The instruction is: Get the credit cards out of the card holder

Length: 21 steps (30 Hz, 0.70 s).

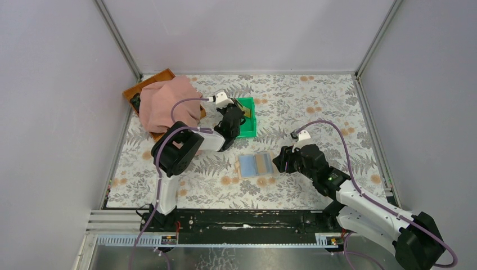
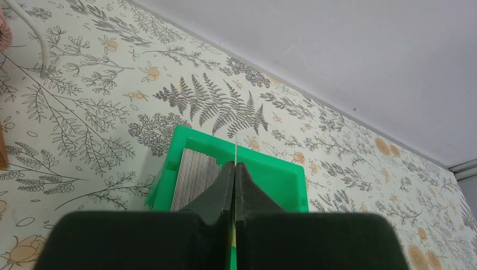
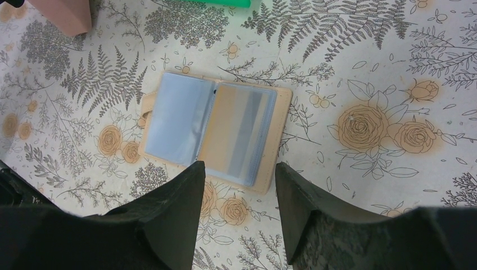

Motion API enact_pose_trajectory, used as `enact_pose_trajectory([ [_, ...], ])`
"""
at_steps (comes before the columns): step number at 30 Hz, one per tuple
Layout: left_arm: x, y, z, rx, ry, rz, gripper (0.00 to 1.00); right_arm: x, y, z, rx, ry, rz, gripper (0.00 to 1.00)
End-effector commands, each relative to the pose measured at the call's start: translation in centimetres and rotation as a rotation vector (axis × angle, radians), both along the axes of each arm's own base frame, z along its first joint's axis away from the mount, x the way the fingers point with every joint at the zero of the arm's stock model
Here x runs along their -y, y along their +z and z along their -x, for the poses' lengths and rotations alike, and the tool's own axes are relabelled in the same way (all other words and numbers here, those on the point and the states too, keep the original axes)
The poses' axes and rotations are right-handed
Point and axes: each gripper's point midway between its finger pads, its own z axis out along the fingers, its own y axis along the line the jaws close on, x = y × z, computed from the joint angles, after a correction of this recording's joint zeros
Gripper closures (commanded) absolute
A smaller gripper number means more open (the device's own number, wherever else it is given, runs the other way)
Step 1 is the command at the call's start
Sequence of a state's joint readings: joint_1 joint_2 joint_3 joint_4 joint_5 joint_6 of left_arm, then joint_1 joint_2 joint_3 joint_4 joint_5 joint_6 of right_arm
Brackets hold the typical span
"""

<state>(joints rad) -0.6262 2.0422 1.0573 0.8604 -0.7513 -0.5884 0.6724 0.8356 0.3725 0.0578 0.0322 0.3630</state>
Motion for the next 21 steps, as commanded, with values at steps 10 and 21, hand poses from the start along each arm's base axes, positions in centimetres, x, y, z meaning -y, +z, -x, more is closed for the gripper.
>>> enact_pose_trajectory([
  [10, -0.4, 0.1, -1.0, 0.016, 0.026, 0.019, 0.73, -1.0, 1.2, -0.6, 0.04, 0.027, -0.028, 0.43],
  [21, -2.0, 1.4, -0.2, 0.037, 0.074, -0.005, 0.52, -1.0, 1.2, -0.5, 0.041, 0.035, -0.034, 0.43],
])
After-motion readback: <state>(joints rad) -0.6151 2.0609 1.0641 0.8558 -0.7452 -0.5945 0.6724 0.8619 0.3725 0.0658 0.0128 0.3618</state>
